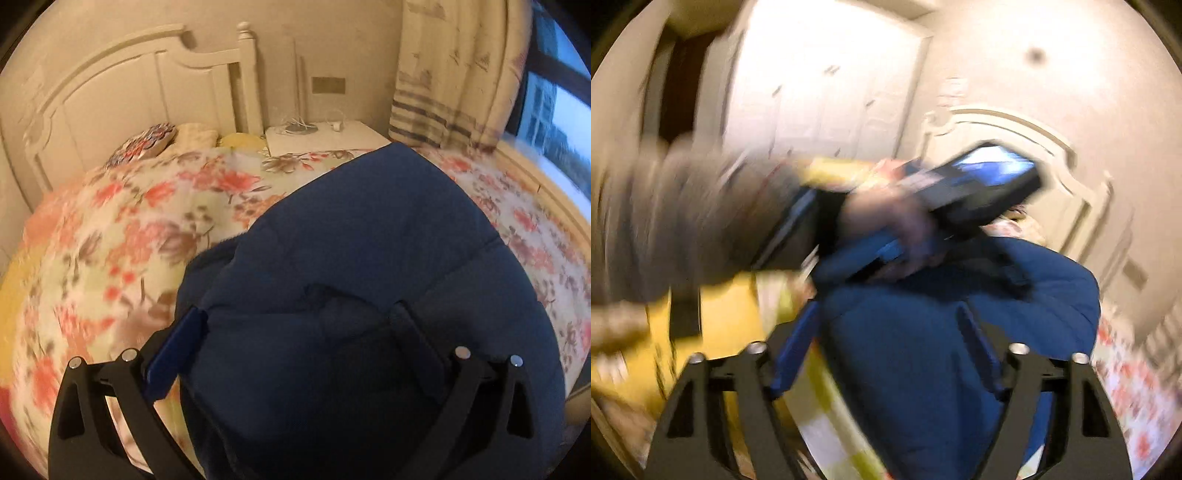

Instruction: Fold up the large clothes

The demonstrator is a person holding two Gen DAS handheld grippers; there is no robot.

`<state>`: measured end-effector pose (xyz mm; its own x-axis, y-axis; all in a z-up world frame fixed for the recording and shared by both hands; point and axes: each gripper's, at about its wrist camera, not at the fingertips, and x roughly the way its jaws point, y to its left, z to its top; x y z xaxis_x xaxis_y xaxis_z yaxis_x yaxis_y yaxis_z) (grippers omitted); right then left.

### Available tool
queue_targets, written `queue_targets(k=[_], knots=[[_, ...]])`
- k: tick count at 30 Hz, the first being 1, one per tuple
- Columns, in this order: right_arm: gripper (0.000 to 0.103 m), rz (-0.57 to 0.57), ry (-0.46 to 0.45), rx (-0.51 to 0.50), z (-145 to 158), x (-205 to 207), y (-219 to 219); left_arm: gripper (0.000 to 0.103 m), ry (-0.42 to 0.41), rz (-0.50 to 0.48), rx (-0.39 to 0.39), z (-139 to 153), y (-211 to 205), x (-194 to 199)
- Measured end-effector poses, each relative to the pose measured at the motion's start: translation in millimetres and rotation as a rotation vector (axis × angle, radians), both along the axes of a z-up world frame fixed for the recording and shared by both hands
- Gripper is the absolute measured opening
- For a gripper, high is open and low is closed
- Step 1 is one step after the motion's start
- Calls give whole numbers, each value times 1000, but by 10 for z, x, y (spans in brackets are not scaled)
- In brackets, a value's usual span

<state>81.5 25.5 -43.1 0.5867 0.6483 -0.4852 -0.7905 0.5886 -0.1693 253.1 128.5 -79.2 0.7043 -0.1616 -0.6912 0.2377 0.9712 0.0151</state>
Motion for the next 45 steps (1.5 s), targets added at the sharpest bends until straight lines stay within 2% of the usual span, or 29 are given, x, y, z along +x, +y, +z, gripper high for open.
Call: queue_targets(k=[1,3,4,5,6,9,10,11,14,17,19,21,22,24,25,26,27,29,34,35,36,38,40,42,44,45], knots=[[65,-22,2,1,7,51,18,101,-4,10,-17,-27,38,-53],[64,-25,26,-74,-128,121,165,101,-15,24,-43,-34,138,-154],[64,-10,59,-197,-358,144,321,101,-19,26,-51,-32,172,-166],[65,-20,13,-246,-485,97,375,101,-33,25,-59,-43,195,-185],[65,-17,-62,-245,-584,7,385,101,-44,25,-57,-45,203,-201],[65,16,48,-211,-487,65,302,101,-82,50,-51,-63,209,-280],[64,44,85,-205,-400,93,240,101,-99,69,-24,-48,190,-314],[64,50,102,-190,-317,122,152,101,-131,106,44,-14,144,-378],[64,-64,80,-90,32,412,-263,101,-204,199,211,82,52,-593],[64,-206,149,43,291,1122,-649,101,-253,275,360,65,-23,-953],[64,-290,182,50,308,1602,-683,101,-234,295,410,-2,-42,-1150],[64,-360,242,65,235,2110,-644,101,-206,327,400,-57,12,-1325],[63,-376,288,69,159,2334,-619,101,-184,352,360,-88,81,-1423],[64,-364,411,6,-136,2747,-379,101,-134,393,271,-173,237,-1541],[64,-350,444,-68,-351,2854,-225,101,-122,412,228,-215,300,-1585],[64,-348,436,-126,-499,2927,-111,101,-116,430,173,-261,369,-1617],[64,-361,408,-154,-528,2943,-43,101,-109,440,150,-290,402,-1623],[64,-373,371,-233,-490,2897,48,101,-107,448,137,-352,418,-1609],[64,-414,361,-312,-355,2965,32,101,-109,435,132,-393,403,-1603],[64,-411,319,-277,-160,2838,67,101,-110,437,131,-394,407,-1618],[64,-387,293,-233,-113,2866,101,101,-113,439,127,-405,409,-1624],[64,-302,237,-167,161,2609,260,101,-120,448,114,-423,415,-1632],[64,-223,205,-197,206,2423,478,101,-122,450,115,-434,423,-1612],[64,-138,205,-303,7,2286,818,101,-123,450,117,-431,416,-1619],[64,-145,205,-487,-470,2277,1131,101,-123,452,119,-429,416,-1623],[64,-155,194,-511,-533,2283,1186,101,-116,462,118,-426,429,-1622]])
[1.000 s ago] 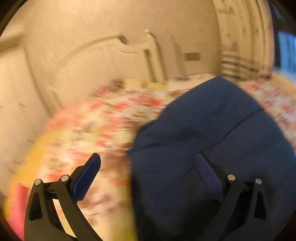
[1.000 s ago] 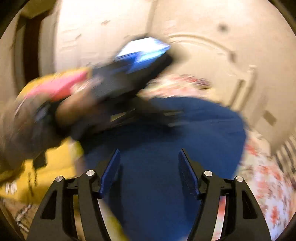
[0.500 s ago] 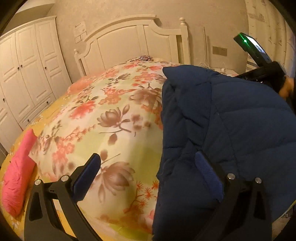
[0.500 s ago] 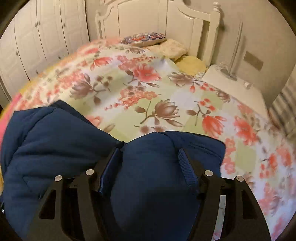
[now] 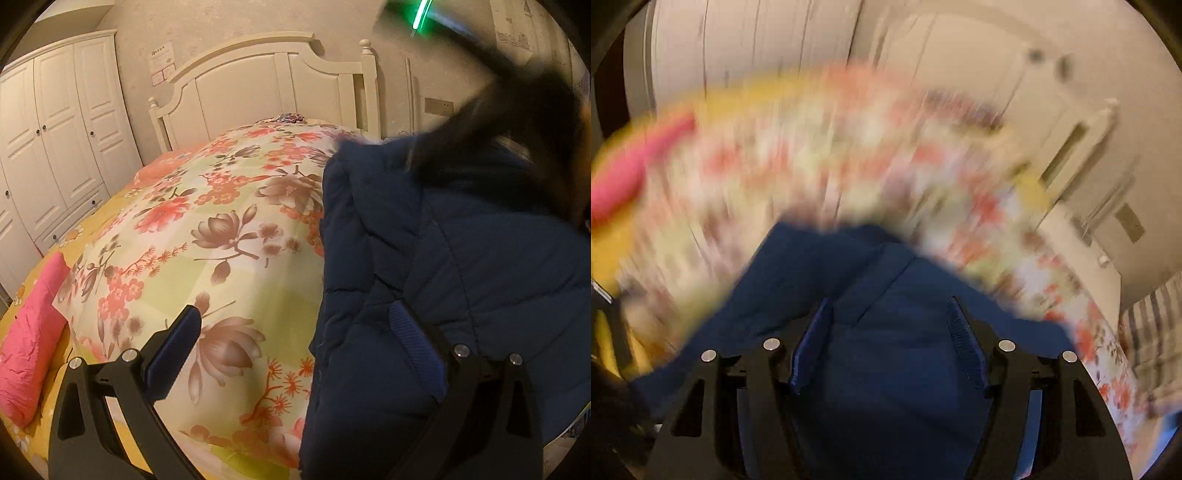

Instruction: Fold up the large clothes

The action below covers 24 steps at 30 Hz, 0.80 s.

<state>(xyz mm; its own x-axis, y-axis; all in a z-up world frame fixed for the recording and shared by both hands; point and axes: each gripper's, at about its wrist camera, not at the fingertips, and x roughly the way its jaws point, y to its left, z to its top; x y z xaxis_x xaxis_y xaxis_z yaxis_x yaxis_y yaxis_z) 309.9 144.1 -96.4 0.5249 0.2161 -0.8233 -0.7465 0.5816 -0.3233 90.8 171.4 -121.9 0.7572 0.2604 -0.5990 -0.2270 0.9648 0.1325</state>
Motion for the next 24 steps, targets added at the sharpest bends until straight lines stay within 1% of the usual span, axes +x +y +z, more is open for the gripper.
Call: queue_targets(k=[1,3,5,7,8,10,11,12,13,14,16,18,19,20,21,22,23,24], knots=[[64,-7,8,-24,-7,12,49,101,14,2,-7,-11,17,8],[64,-8,14,-56,33,14,89,101,17,-12,-26,-27,42,10],[64,16,9,-77,128,-9,111,101,11,-13,-20,-30,29,0],[64,27,-14,-50,296,-25,105,101,4,-9,-13,-32,17,-8],[64,12,-43,-11,407,-13,100,101,1,-9,-17,-36,20,-11],[65,-6,-65,30,456,32,135,101,1,-11,-28,-44,32,-9],[65,-2,-67,13,360,70,197,101,2,-13,-32,-46,36,-6],[65,1,-59,-32,213,107,262,101,2,-13,-31,-45,35,-4],[65,0,-27,-116,-58,154,338,101,2,-10,-29,-42,33,-7],[65,-3,-19,-130,-160,181,379,101,8,-2,-30,-44,44,0],[65,-18,-2,-140,-159,211,415,101,17,-7,-45,-56,80,17],[65,-14,-23,-135,-129,175,406,101,18,-14,-64,-69,105,18],[65,-13,-26,-119,-78,141,363,101,19,-20,-61,-69,99,18],[65,-14,-11,-82,17,98,284,101,18,-22,-57,-63,92,13],[65,-11,8,-30,119,44,186,101,19,-21,-55,-59,89,10],[65,-5,31,50,253,-39,33,101,18,-22,-58,-55,92,9],[74,-7,45,144,392,-143,-172,101,18,-27,-66,-55,105,7],[91,-17,42,211,486,-213,-348,101,20,-30,-74,-54,113,7]])
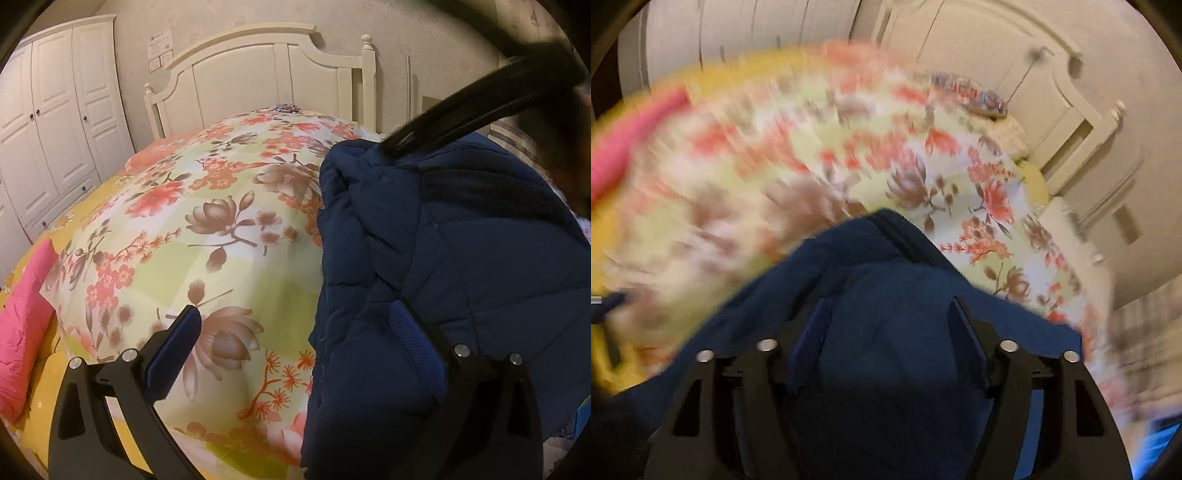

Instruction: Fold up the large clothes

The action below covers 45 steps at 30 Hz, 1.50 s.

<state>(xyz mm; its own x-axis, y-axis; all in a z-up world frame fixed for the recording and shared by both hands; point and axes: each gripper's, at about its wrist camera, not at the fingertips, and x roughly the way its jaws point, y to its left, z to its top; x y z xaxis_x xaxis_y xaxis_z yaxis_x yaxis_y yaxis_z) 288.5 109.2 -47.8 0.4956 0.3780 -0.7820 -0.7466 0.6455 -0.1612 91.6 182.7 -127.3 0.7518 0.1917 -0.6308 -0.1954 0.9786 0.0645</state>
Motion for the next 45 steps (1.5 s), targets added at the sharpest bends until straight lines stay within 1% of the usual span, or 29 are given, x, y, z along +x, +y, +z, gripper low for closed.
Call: queue_targets(k=[1,2,4,6,7,8,10,11,13,15,16,17,18,20,22,23,24,28,29,31,32,33,34,37,38,39,41,43,45], knots=[[98,-23,-10,88,112,-97,-266,101,5,-6,-16,4,15,0],[98,-65,-10,187,199,-211,-637,101,12,-15,-32,14,32,1],[99,-121,46,306,209,-323,-1184,101,26,-54,-73,52,94,9],[99,-201,105,408,132,-405,-1699,101,53,-99,-165,115,225,50],[99,-258,153,452,45,-429,-1968,101,61,-121,-237,156,301,62],[99,-304,214,495,-68,-443,-2194,101,51,-157,-350,229,411,65],[99,-341,325,563,-274,-465,-2449,101,28,-199,-479,340,512,78],[99,-349,378,586,-393,-471,-2520,101,24,-217,-507,417,518,110],[99,-351,429,591,-542,-489,-2535,101,44,-243,-463,487,423,198],[99,-324,489,590,-681,-496,-2439,101,142,-289,-421,400,264,411],[99,-304,512,587,-727,-509,-2358,101,180,-292,-415,338,226,483],[99,-276,534,586,-769,-513,-2285,101,239,-300,-430,205,183,596],[99,-246,550,594,-804,-516,-2206,101,266,-310,-473,132,203,650],[99,-208,585,597,-870,-494,-2084,101,337,-334,-653,-55,361,744],[99,-181,641,619,-974,-454,-1990,101,361,-376,-760,-199,455,751],[99,-177,661,629,-1016,-437,-1973,101,349,-400,-804,-261,492,733],[99,-168,678,647,-1059,-420,-1954,101,340,-415,-813,-279,502,719],[99,-159,652,639,-1041,-451,-1865,101,346,-428,-789,-265,455,690],[99,-156,634,642,-1030,-481,-1847,101,344,-428,-784,-266,444,693],[95,-140,563,635,-976,-577,-1817,99,319,-427,-772,-240,421,640],[89,-133,520,630,-935,-646,-1809,87,281,-422,-757,-207,411,577],[84,-129,487,624,-906,-678,-1793,65,243,-459,-781,-147,391,508],[82,-128,449,623,-863,-730,-1801,57,186,-457,-781,-40,347,410],[75,-124,360,625,-744,-802,-1889,53,150,-421,-591,221,-12,310],[73,-131,330,629,-689,-796,-1952,52,134,-428,-557,299,-138,323],[72,-141,314,637,-640,-770,-2019,51,125,-438,-545,346,-226,360],[72,-164,279,641,-544,-695,-2197,51,111,-465,-550,428,-393,518],[72,-210,226,637,-404,-532,-2442,51,106,-496,-564,509,-613,848],[72,-256,172,637,-269,-303,-2710,51,98,-520,-553,620,-893,1240]])
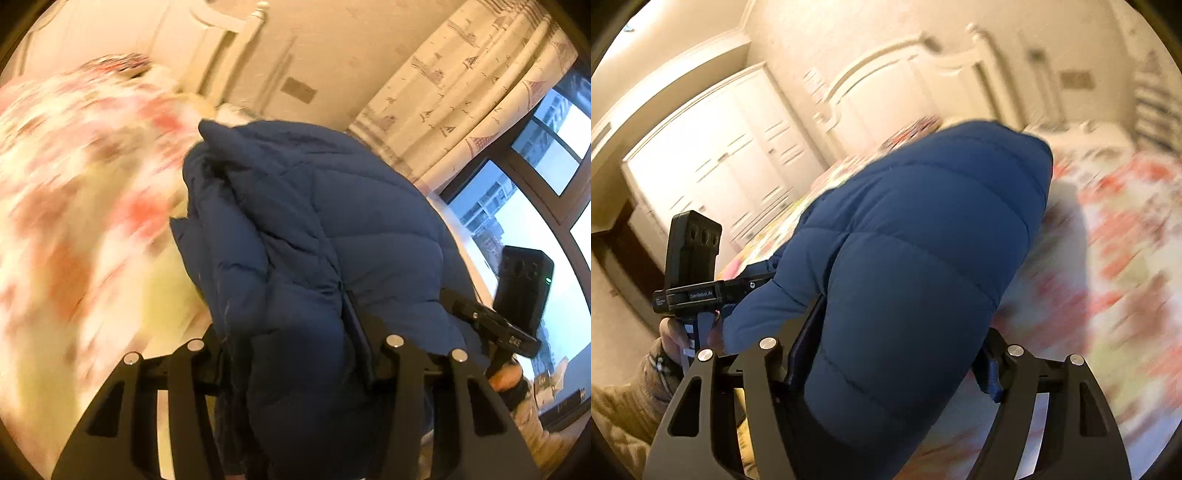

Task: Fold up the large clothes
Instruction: 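Lower the folded jacket onto the bed near the headboard and open both tools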

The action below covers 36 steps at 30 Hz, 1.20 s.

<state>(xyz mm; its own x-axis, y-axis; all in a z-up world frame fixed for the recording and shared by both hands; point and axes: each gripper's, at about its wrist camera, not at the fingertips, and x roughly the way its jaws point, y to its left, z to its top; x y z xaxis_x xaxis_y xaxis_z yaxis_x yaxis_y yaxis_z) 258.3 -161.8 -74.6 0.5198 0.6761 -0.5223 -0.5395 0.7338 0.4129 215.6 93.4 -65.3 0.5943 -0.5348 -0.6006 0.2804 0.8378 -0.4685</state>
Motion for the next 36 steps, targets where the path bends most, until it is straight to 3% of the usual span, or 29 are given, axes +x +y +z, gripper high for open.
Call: queue_targets(k=[5,8,9,10,12,13,16,21,23,26,29,33,36], knots=[[72,-84,26,9,105,720,-679,50,-24,-47,26,172,-756,1069],[72,-106,111,-11,-110,1205,-981,51,11,-35,55,-32,-1130,1575],[72,-141,176,-56,-323,1364,-1054,51,50,-22,56,-197,-1192,1692],[72,-158,195,-92,-478,1444,-1047,60,69,0,55,-337,-1238,1747],[73,-161,180,-26,-584,1390,-1130,65,17,47,29,-440,-1266,1713],[75,-175,181,-9,-602,1349,-1151,66,16,57,16,-459,-1246,1678],[96,-229,157,-51,-559,1294,-1161,70,6,63,31,-442,-1194,1595],[98,-388,158,-59,-309,1044,-1256,73,-32,106,103,-365,-1186,1429],[98,-453,131,-55,-201,885,-1344,86,-38,163,146,-321,-1146,1317],[98,-517,-7,-134,205,417,-1272,100,-96,274,265,-118,-1135,980],[99,-565,-188,-216,564,16,-1194,101,-253,374,371,148,-1148,417],[99,-566,-423,-269,934,-666,-933,101,-404,457,507,498,-1251,-245],[99,-545,-458,-296,953,-987,-731,101,-513,524,603,770,-1325,-694]])
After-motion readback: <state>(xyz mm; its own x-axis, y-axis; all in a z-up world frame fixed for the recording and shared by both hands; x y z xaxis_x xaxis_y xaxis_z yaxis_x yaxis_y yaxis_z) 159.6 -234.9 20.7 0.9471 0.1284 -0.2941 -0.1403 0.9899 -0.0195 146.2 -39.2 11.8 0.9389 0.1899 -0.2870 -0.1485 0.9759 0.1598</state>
